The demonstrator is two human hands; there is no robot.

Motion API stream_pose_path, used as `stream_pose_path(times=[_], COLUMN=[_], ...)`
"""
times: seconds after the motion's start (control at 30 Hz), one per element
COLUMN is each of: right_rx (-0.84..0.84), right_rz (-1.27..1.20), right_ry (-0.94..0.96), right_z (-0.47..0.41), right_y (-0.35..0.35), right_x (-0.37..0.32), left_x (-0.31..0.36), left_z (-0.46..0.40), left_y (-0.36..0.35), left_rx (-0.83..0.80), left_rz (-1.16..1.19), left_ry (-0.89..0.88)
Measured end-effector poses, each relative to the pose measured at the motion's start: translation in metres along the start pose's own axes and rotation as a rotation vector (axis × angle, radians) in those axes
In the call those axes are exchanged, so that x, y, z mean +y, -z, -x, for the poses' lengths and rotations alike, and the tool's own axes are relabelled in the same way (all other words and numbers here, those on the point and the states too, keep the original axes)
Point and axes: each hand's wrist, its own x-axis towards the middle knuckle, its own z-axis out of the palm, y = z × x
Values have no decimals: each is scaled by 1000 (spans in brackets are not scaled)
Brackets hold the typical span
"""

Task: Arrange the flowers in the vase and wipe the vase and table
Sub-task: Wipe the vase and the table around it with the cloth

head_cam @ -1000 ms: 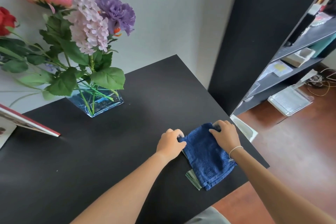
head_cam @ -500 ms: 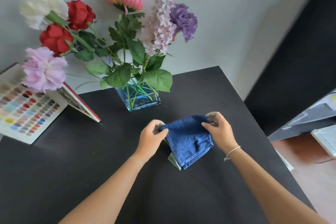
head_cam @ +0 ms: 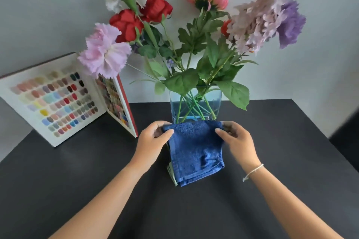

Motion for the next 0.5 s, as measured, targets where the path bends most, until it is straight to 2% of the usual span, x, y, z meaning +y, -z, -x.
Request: stream_pose_path(times=[0.23, 0.5], right_rx=[25, 100], right_rz=[25, 84], right_ry=[138, 211], right_z=[10, 80], right_y=[-13, -7], right_x=[20, -20], left_x=[-35, -1], left_z=[4, 55], left_y=[3, 26], left_rx=[-4, -13], left_rz=[130, 100], left_ry=[-174, -269])
